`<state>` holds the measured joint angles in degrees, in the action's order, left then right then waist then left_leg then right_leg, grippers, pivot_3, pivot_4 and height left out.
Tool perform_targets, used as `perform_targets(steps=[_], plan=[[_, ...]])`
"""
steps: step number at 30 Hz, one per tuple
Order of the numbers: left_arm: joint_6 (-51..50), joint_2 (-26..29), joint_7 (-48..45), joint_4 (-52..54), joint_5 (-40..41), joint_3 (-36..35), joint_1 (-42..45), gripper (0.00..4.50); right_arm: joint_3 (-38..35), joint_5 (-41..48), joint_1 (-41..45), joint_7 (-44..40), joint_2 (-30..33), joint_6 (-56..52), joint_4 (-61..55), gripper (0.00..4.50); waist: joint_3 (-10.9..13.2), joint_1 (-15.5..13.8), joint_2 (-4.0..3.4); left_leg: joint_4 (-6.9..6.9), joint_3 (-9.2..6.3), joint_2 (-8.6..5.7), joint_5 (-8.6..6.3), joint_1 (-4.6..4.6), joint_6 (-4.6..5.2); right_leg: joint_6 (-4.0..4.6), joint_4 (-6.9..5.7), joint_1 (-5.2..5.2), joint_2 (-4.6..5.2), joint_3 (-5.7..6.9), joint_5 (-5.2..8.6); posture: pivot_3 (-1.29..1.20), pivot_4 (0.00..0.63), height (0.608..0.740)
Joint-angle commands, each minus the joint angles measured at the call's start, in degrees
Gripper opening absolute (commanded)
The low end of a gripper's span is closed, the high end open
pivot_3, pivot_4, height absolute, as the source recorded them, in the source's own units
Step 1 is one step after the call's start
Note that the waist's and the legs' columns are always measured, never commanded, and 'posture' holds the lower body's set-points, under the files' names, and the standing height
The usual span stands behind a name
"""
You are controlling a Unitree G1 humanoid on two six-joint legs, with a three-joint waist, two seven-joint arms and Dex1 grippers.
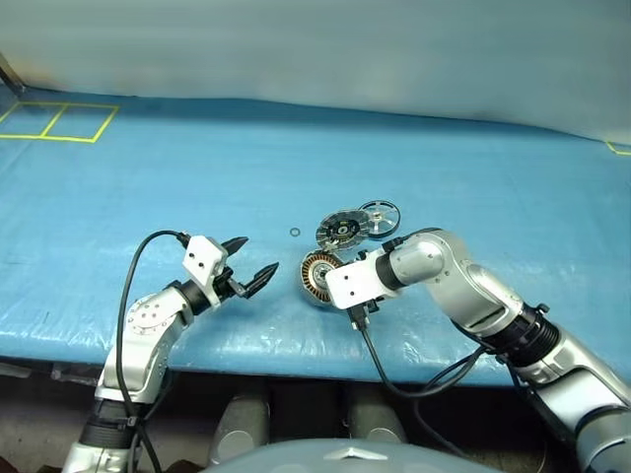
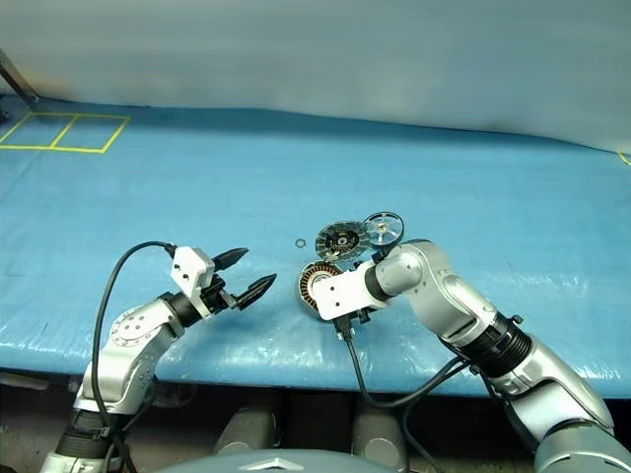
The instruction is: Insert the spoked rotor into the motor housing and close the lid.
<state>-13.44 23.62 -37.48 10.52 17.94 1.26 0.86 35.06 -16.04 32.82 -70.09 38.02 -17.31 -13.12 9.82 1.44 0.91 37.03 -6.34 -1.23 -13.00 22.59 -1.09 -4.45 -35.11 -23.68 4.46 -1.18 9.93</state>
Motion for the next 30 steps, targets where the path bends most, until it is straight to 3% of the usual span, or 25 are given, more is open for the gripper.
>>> perform_targets(steps=[1,4,5,11,21,27,30], plan=[[0.3,0.5,0.3,2.8,-0.2,-0.6,-0.3,4.5,0.4,-0.4,0.3,-0.3,-0.9,0.8,0.5,2.01,0.0,0.1,0.0,0.0,0.0,0.0,0.0,-0.02,-0.01,0.0,0.0,0.02,0.0,0.0,0.0,0.0,0.15,0.74],[0.1,0.6,0.4,2.8,-0.1,-0.7,-0.4,4.5,0.2,-0.3,0.0,-0.6,-1.3,0.8,0.5,2.01,0.0,0.1,0.0,0.02,0.0,0.0,0.01,-0.03,-0.02,0.0,-0.02,0.03,0.0,0.0,0.0,0.0,0.15,0.74],[0.1,0.6,0.5,2.8,-0.1,-0.7,-0.4,4.5,0.1,-0.2,-0.1,-0.6,-1.4,0.7,0.6,2.63,0.0,0.1,0.0,0.02,0.0,0.0,0.02,-0.04,-0.02,0.0,-0.03,0.03,0.0,0.0,0.0,0.0,0.15,0.74],[0.1,0.5,0.7,2.8,-0.1,-0.5,-0.1,4.5,-2.2,1.7,-0.9,0.2,-2.0,0.6,-2.3,4.48,0.0,-0.1,-0.01,-0.01,-0.03,-0.02,0.02,0.02,-0.03,0.01,-0.02,-0.02,0.0,0.0,0.0,0.0,0.15,0.74],[0.4,0.0,0.5,1.9,-0.6,1.0,1.7,4.5,-12.6,9.5,-5.9,4.7,-2.5,-7.3,-12.8,4.48,0.0,-0.5,-0.01,0.0,-0.06,-0.03,0.02,0.05,-0.03,0.01,-0.02,-0.01,0.01,0.02,0.0,0.0,0.15,0.74],[1.2,0.2,0.7,-0.6,-1.5,0.7,5.5,4.5,-28.8,18.4,-19.0,14.5,-5.7,-16.5,-18.7,4.48,0.0,-1.0,0.02,0.0,-0.13,-0.04,0.02,0.06,-0.02,0.02,0.01,0.04,0.01,0.06,0.0,0.0,0.15,0.74],[2.7,0.1,1.1,-3.9,-3.3,0.9,8.6,4.5,-32.9,19.4,-26.7,17.6,-4.7,-17.5,-19.4,4.48,0.0,-0.9,0.01,0.0,-0.12,-0.07,0.01,0.07,-0.02,0.01,0.02,0.04,0.02,0.06,0.0,0.0,0.15,0.74]])
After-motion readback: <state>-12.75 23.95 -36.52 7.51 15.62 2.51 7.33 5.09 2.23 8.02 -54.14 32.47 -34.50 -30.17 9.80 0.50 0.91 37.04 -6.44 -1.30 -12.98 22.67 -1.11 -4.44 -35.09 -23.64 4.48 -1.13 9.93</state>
